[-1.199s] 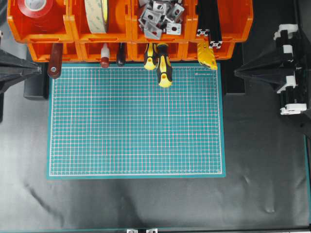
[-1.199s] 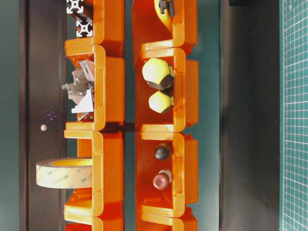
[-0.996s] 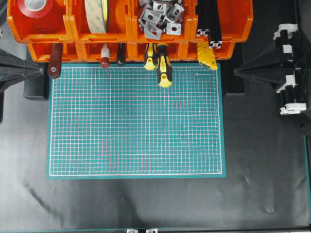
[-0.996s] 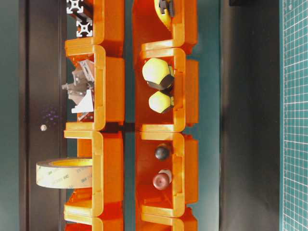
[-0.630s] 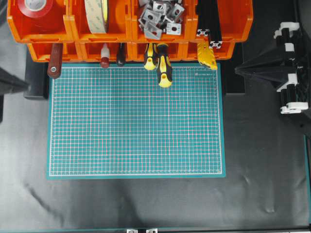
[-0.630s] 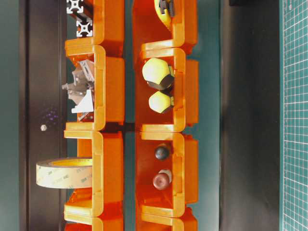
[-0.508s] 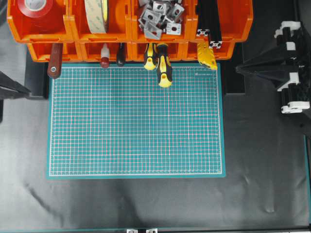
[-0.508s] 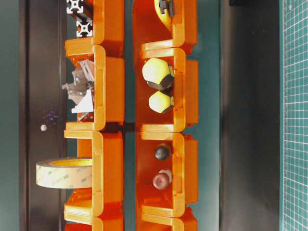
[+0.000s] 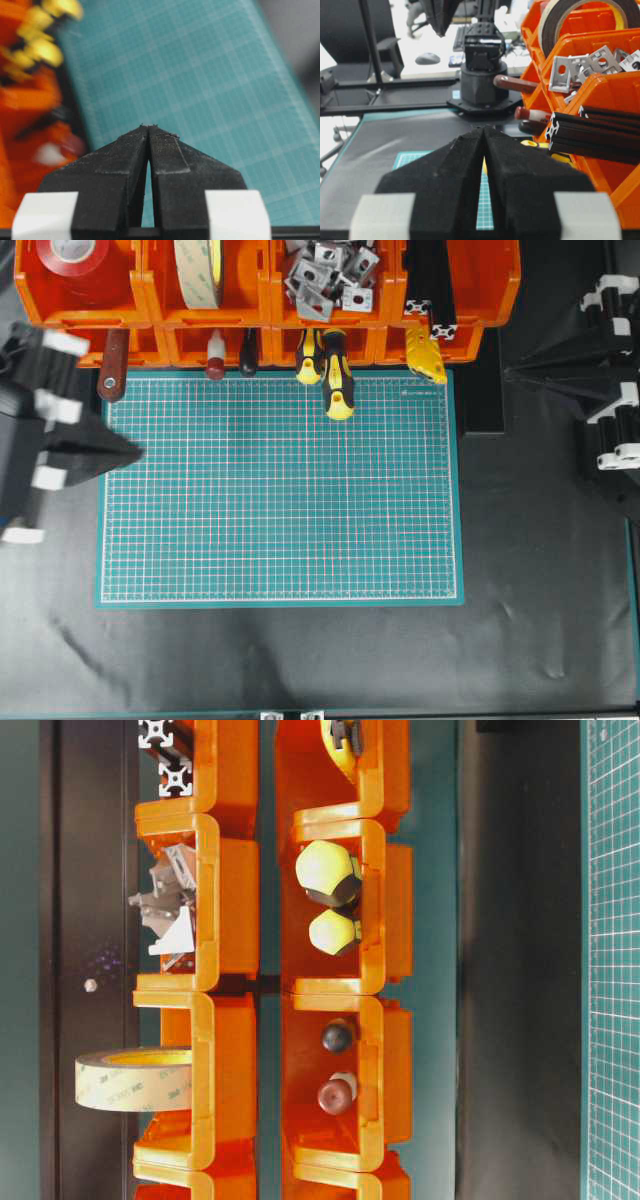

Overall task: Pick red screwdriver from container rack with left arm.
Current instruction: 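Move the open left gripper over the red screwdriver in the rack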

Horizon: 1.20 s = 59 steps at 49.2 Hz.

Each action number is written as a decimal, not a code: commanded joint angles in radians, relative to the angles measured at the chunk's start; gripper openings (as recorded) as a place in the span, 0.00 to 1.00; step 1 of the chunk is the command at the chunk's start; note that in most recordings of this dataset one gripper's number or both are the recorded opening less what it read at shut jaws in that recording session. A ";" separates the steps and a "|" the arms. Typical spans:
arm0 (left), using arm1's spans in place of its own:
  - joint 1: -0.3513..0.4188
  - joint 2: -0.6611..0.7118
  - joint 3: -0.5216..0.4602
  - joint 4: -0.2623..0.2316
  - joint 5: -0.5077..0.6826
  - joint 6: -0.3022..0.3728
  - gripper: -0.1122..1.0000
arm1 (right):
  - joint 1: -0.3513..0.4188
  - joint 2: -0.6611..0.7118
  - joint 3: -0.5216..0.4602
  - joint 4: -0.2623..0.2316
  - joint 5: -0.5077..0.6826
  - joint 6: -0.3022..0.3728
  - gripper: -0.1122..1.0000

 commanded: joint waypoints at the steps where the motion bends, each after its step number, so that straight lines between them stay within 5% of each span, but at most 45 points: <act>1: -0.054 0.057 -0.091 0.221 0.041 -0.060 0.10 | 0.000 0.006 -0.037 0.003 0.000 0.015 0.09; 12: -0.212 0.198 -0.143 0.603 0.331 -0.328 0.10 | 0.002 0.005 -0.037 0.003 0.005 0.063 0.09; 14: -0.239 0.222 -0.137 0.638 0.367 -0.379 0.10 | 0.000 0.006 -0.037 0.003 0.005 0.067 0.09; 29: -0.249 0.407 -0.077 0.643 0.440 -0.609 0.10 | 0.014 0.003 -0.038 0.003 0.023 0.078 0.09; 59: -0.209 0.403 -0.041 0.643 0.371 -0.604 0.10 | 0.017 -0.051 -0.015 0.002 0.140 0.075 0.09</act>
